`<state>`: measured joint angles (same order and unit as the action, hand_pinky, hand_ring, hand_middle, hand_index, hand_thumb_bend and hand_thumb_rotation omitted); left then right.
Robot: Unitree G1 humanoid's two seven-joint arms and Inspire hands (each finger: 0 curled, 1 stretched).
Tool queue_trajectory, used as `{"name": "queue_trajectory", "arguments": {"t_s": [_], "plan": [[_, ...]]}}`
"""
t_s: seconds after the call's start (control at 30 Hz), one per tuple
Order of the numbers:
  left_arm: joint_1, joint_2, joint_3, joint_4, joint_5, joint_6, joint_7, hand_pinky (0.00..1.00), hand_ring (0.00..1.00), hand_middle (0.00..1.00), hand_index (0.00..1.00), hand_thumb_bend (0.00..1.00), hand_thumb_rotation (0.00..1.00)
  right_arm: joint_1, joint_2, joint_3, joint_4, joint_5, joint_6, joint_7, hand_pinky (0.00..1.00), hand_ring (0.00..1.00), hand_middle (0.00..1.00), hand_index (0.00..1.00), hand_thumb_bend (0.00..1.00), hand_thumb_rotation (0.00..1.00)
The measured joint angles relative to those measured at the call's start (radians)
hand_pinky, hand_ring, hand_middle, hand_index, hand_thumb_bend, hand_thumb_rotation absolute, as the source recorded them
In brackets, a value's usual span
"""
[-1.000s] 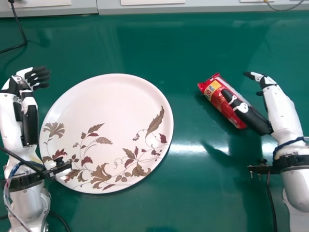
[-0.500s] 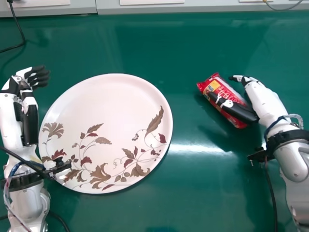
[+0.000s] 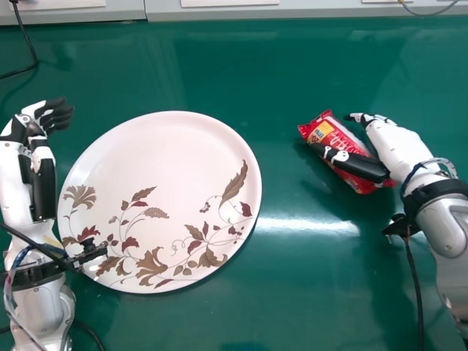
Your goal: Pick up biscuit and place it in the plate
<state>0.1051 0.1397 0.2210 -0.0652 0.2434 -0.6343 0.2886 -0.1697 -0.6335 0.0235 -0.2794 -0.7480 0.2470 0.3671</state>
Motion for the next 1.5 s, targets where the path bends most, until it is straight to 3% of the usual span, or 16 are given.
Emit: {"name": "queue_trajectory", "arguments": {"t_s": [0.47, 0.77, 0.8, 0.87, 0.9, 0.93, 1.03, 1.27, 1.5], "plan": [[0.01, -0.003, 0.0, -0.009, -0.004, 0.001, -0.003, 0.7, 0.71, 0.7, 0.73, 0.01, 0.0, -0.003, -0.09, 0.043, -0.078, -0.155, 0.064, 0.177, 0.84, 0.91, 0.93, 0.91, 1.0, 0.6], [0.028, -0.005, 0.001, -0.025, -0.024, 0.012, -0.014, 0.67, 0.7, 0.7, 0.73, 0.01, 0.0, -0.03, -0.107, 0.077, -0.089, -0.215, 0.086, 0.258, 0.84, 0.89, 0.91, 0.88, 0.99, 0.55], [0.031, -0.006, 0.001, -0.03, -0.022, 0.016, -0.014, 0.66, 0.7, 0.7, 0.73, 0.01, 0.0, -0.037, -0.107, 0.083, -0.085, -0.223, 0.09, 0.266, 0.82, 0.87, 0.89, 0.86, 0.97, 0.53], [0.033, -0.007, 0.001, -0.034, -0.021, 0.019, -0.015, 0.66, 0.7, 0.7, 0.73, 0.01, 0.0, -0.063, -0.107, 0.099, -0.067, -0.248, 0.094, 0.266, 0.58, 0.65, 0.7, 0.67, 0.89, 0.39], [0.033, -0.007, 0.001, -0.033, -0.022, 0.018, -0.015, 0.68, 0.7, 0.7, 0.73, 0.0, 0.0, -0.078, -0.107, 0.109, -0.055, -0.263, 0.094, 0.262, 0.49, 0.56, 0.64, 0.61, 0.82, 0.3], [0.033, -0.007, 0.001, -0.033, -0.023, 0.018, -0.015, 0.68, 0.71, 0.7, 0.73, 0.01, 0.0, -0.089, -0.107, 0.12, -0.041, -0.28, 0.093, 0.256, 0.4, 0.48, 0.56, 0.55, 0.68, 0.15], [0.033, -0.007, 0.001, -0.034, -0.023, 0.018, -0.016, 0.68, 0.71, 0.71, 0.73, 0.01, 0.0, -0.087, -0.083, 0.121, -0.004, -0.284, 0.078, 0.152, 0.18, 0.25, 0.41, 0.52, 0.53, 0.02], [0.046, -0.006, 0.002, -0.049, -0.022, 0.032, -0.018, 0.67, 0.71, 0.72, 0.74, 0.01, 0.0, -0.035, -0.037, 0.117, 0.078, -0.284, 0.001, -0.149, 0.04, 0.1, 0.47, 0.48, 0.52, 0.0], [0.046, -0.006, 0.003, -0.049, -0.021, 0.032, -0.018, 0.66, 0.71, 0.71, 0.74, 0.01, 0.0, -0.019, -0.037, 0.108, 0.098, -0.281, -0.03, -0.226, 0.05, 0.1, 0.38, 0.48, 0.5, 0.0]]}}
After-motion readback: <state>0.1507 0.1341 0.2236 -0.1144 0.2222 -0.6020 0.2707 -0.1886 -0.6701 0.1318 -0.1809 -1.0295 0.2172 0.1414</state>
